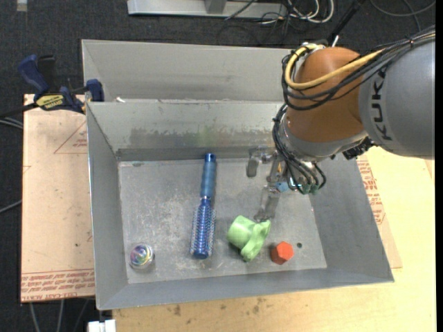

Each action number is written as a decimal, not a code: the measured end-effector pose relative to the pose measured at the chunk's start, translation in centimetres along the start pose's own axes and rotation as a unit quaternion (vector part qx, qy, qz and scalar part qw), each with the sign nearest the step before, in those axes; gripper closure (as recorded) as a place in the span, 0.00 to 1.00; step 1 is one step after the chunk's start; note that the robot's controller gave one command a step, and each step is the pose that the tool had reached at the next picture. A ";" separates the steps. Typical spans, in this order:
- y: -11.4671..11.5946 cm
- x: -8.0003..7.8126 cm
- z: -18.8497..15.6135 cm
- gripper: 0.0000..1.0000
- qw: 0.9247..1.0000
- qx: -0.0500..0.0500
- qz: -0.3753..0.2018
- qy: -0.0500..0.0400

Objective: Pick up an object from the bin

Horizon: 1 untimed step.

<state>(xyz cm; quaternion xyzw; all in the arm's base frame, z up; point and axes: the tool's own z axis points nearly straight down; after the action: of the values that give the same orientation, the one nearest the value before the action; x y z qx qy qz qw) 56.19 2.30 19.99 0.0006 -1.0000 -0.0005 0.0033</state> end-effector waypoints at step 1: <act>-1.0 2.3 8.7 0.00 1.000 0.000 0.016 -0.007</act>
Offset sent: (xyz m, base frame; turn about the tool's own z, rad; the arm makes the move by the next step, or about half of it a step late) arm -0.0368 -0.0143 -0.1270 0.0386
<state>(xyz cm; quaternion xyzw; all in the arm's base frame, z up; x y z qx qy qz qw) 53.80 1.35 11.33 -0.0150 -0.9999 -0.0008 -0.0034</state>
